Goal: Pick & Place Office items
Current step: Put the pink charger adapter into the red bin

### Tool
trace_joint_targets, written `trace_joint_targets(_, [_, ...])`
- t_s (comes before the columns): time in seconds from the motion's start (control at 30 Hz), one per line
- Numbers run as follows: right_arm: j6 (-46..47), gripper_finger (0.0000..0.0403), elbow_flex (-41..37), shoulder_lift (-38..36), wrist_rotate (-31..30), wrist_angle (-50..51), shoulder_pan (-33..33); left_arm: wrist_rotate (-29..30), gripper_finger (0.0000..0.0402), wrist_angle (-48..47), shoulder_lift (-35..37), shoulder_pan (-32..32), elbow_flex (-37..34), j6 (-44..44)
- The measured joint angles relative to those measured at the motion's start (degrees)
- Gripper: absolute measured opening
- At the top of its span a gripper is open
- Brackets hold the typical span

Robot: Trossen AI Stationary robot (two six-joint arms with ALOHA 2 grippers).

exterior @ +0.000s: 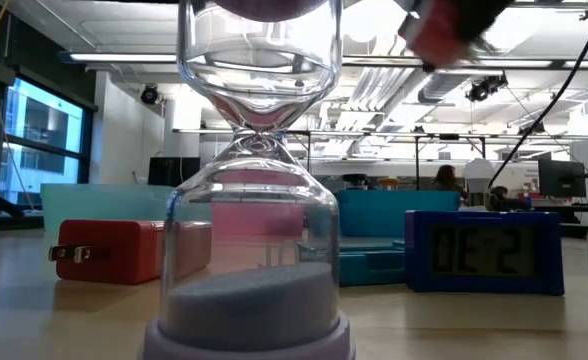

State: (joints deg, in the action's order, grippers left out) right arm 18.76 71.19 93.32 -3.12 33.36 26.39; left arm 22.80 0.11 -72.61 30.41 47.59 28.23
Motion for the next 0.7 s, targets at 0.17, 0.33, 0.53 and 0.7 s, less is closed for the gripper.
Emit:
trace_joint_targets(0.17, [-1.06, 0.0119, 0.58, -0.02, 6.74, -10.55, -2.18, 0.31, 0.0214, 4.86, -2.93, 3.38, 0.00, 20.38])
trace_joint_targets(0.33, [-1.67, 0.0119, 0.60, -0.02, 9.15, -15.05, -3.64, 8.59, 0.0214, 11.62, -6.86, 5.04, -0.02, 31.85])
trace_joint_targets(0.53, [-2.09, 0.0119, 0.58, -0.02, 9.66, -15.64, -4.78, 12.05, 0.0214, 22.19, -10.70, 4.43, 0.00, 39.27])
trace_joint_targets(0.7, [-2.15, 0.0119, 0.56, -0.02, 9.80, -15.86, -4.83, 11.95, 0.0214, 30.30, -13.32, 2.94, 0.00, 39.33])
